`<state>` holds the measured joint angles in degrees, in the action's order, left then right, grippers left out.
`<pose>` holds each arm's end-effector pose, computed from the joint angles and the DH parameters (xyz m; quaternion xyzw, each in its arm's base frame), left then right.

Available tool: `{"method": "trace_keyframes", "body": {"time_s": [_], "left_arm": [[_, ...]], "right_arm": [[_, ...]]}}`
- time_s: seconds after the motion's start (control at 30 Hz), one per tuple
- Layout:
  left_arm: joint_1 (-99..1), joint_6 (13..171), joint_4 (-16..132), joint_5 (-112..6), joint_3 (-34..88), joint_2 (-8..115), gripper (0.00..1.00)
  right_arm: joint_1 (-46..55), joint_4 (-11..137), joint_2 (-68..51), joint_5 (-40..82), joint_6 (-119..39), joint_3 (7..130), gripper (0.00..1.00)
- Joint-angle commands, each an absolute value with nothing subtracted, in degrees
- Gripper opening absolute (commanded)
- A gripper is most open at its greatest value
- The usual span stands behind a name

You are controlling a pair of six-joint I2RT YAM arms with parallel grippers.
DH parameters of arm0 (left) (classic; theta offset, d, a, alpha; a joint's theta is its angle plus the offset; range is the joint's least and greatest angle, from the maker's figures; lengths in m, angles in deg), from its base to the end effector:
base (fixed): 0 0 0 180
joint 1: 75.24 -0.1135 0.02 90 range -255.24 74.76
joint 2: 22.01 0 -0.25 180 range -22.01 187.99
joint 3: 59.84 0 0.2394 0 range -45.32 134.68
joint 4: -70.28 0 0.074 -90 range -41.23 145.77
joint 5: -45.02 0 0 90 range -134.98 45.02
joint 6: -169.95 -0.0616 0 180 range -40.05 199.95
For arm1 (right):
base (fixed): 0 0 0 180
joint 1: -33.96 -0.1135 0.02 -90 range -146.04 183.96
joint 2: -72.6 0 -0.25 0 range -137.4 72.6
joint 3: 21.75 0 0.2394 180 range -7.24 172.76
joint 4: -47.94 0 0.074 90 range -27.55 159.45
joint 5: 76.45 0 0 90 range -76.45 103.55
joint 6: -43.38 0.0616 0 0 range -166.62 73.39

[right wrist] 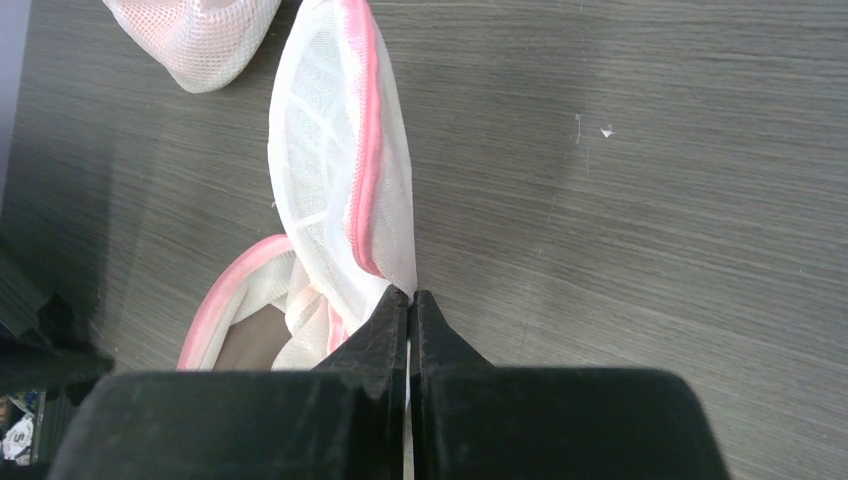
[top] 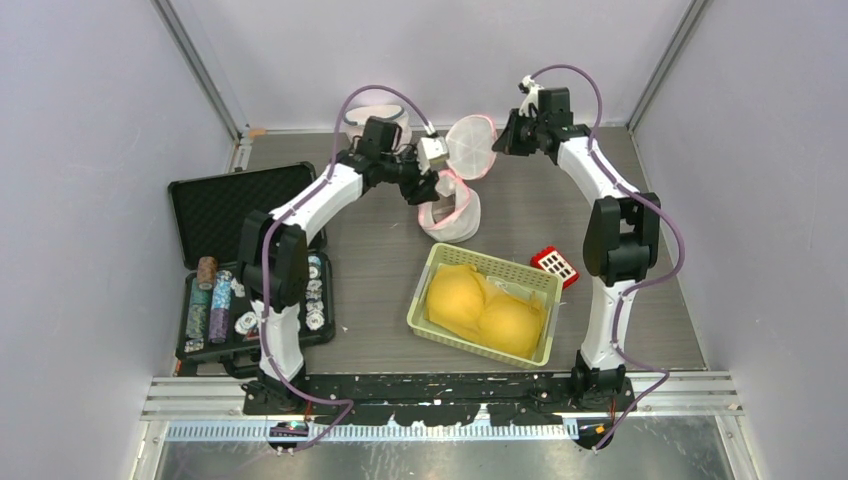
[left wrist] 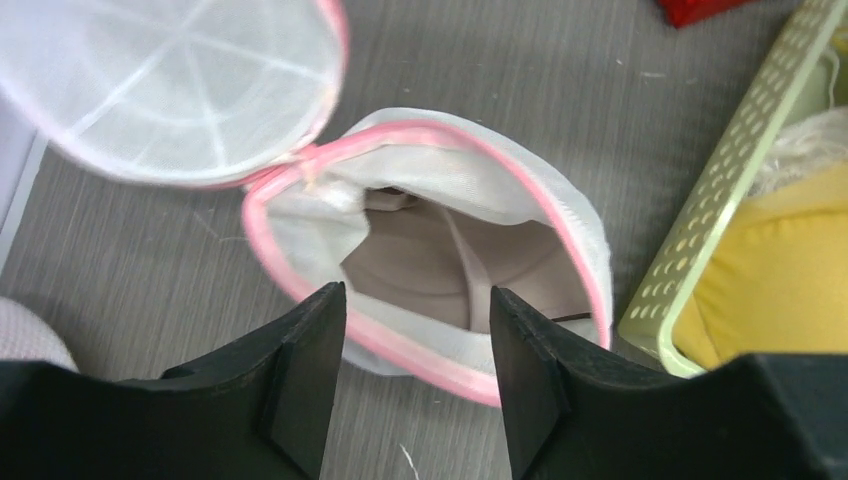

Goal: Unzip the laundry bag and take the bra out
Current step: Open the laundry bag at the center of the board.

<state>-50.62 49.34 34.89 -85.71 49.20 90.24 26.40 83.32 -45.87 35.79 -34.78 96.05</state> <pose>0.3905 -0.2232 0.2562 0.5253 0.6786 -0.2919 0.4224 0.4772 0.0869 0.2534 -0.0548 0.8771 0.2444 0.4098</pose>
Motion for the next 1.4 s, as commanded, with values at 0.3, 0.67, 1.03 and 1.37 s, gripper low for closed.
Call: {"method": "trace_keyframes", "body": {"time_s": [0.3,0.67,1.03,1.37], "left_arm": [[-42.43,29.23,27.04,-79.33,47.93,92.39,0.6],[-41.62,33.08,34.51,-81.03,45.49,91.81,0.56],[-41.43,36.26,34.54,-81.48,45.54,90.67,0.58],[-41.04,31.57,32.36,-80.6,44.32,88.28,0.6]], "right_arm": [[26.5,77.57,-50.38,44.1,-31.5,105.36,0.01],[26.14,81.05,-51.56,40.72,-33.37,104.12,0.42],[27.93,89.48,-47.41,44.77,-31.39,97.34,0.65],[24.17,89.46,-48.39,52.16,-21.23,94.87,0.68]]}}
